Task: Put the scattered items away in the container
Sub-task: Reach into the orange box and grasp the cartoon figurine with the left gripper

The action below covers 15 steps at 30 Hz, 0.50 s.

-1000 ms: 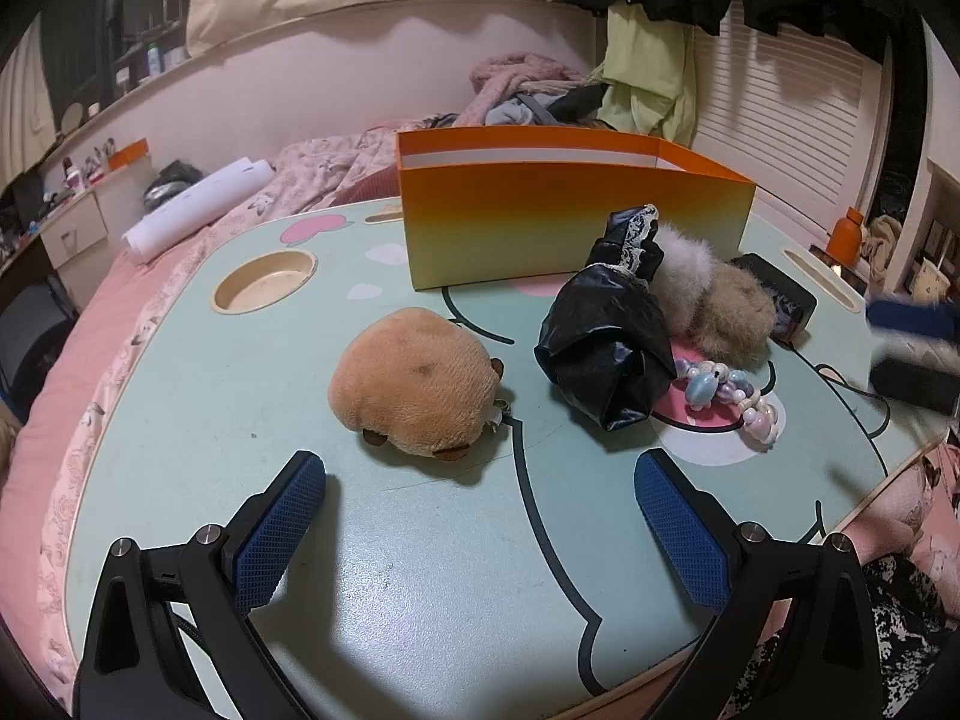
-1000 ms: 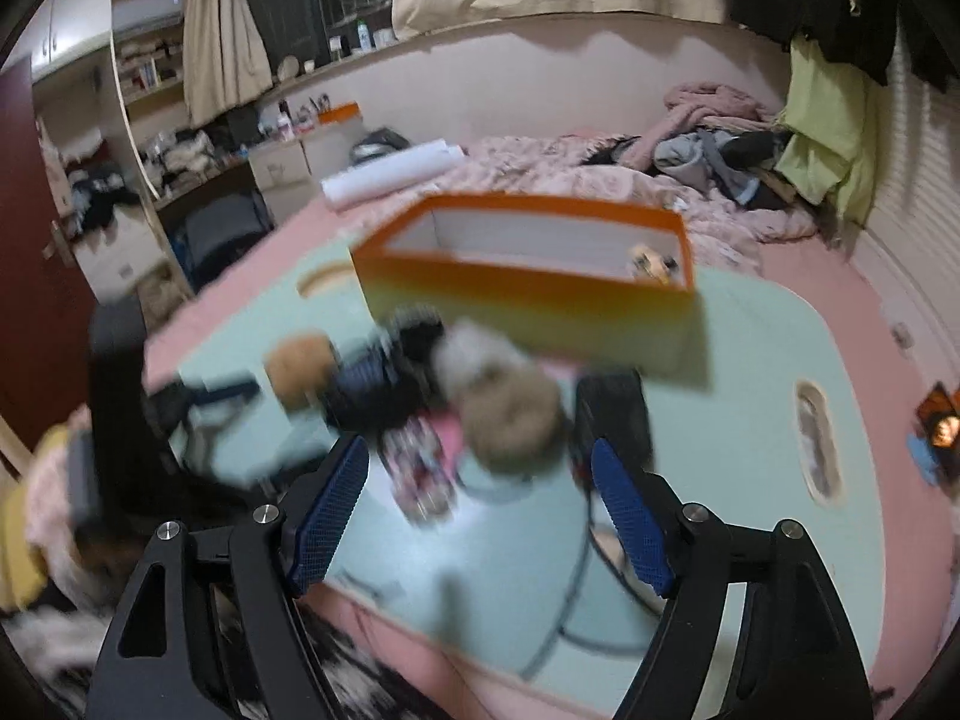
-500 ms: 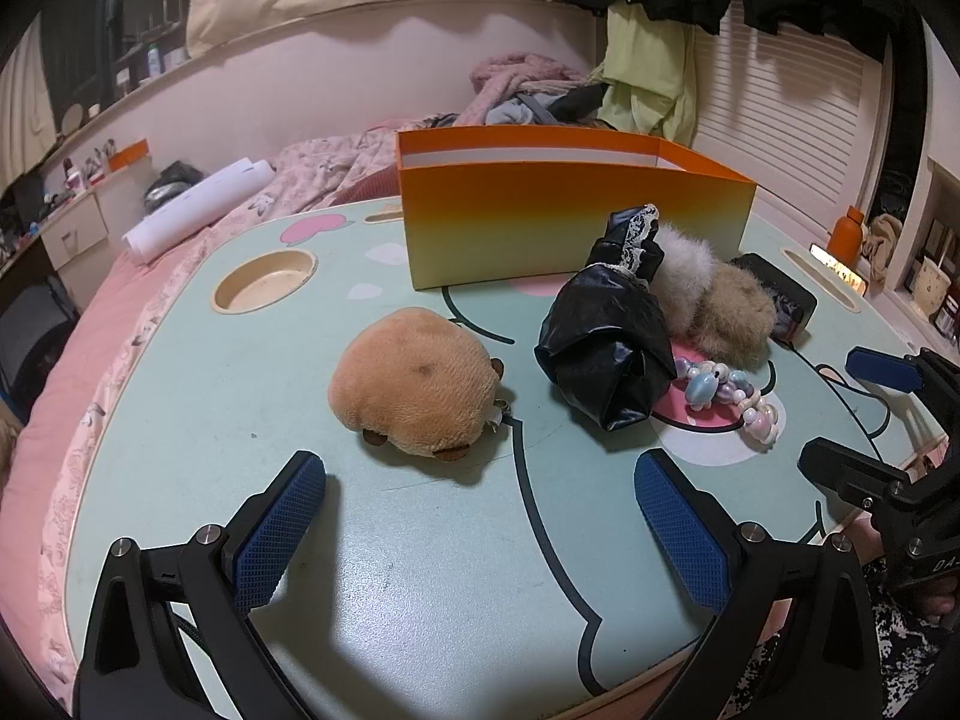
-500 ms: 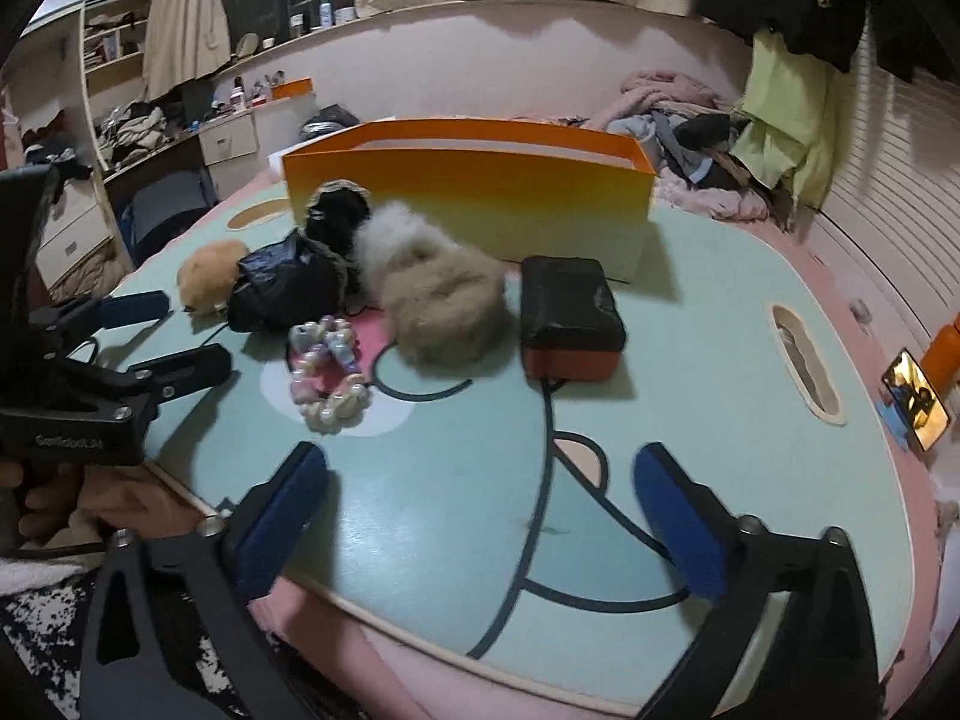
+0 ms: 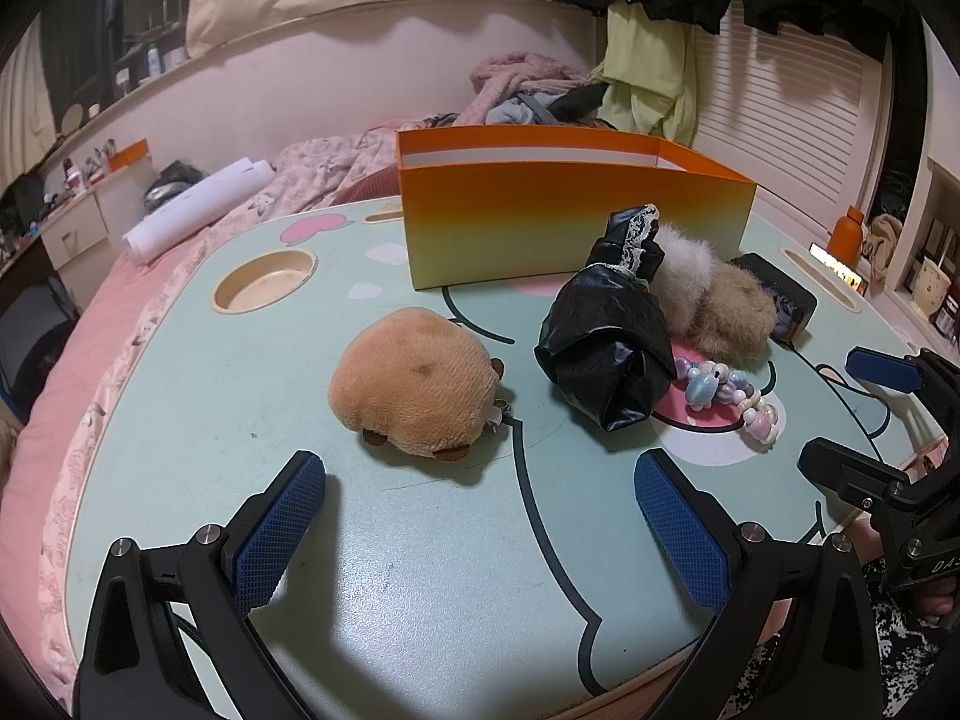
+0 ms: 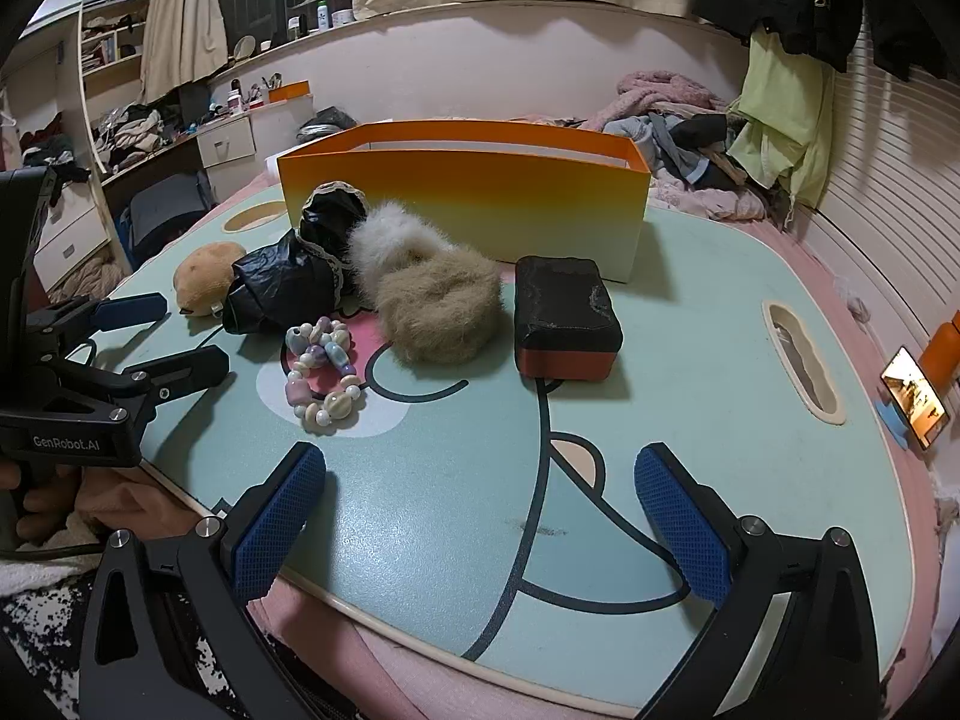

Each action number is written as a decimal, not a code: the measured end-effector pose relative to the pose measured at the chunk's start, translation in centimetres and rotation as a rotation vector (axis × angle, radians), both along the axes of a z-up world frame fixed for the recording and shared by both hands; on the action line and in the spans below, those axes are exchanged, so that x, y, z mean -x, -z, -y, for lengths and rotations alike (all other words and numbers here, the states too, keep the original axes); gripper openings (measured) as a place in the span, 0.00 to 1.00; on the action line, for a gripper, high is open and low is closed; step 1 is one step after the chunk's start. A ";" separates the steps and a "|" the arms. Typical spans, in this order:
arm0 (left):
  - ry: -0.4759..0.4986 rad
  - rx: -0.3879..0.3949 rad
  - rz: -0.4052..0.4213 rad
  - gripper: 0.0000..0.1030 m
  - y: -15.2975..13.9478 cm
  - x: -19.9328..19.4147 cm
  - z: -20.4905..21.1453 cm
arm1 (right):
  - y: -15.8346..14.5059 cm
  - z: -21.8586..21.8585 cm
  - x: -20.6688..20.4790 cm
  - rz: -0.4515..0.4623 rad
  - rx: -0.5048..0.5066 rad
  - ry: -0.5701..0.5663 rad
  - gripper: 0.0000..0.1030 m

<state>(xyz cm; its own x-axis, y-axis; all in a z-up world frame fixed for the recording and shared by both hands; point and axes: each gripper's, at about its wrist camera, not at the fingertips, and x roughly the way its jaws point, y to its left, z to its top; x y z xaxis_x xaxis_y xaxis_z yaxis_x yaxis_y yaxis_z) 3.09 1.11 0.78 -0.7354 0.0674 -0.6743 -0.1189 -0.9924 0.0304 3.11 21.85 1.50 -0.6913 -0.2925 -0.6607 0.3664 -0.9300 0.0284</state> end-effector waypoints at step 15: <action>0.194 -0.161 -0.002 0.99 -13.3 7.4 -5.2 | 0.0 0.0 0.1 0.001 0.004 0.000 1.00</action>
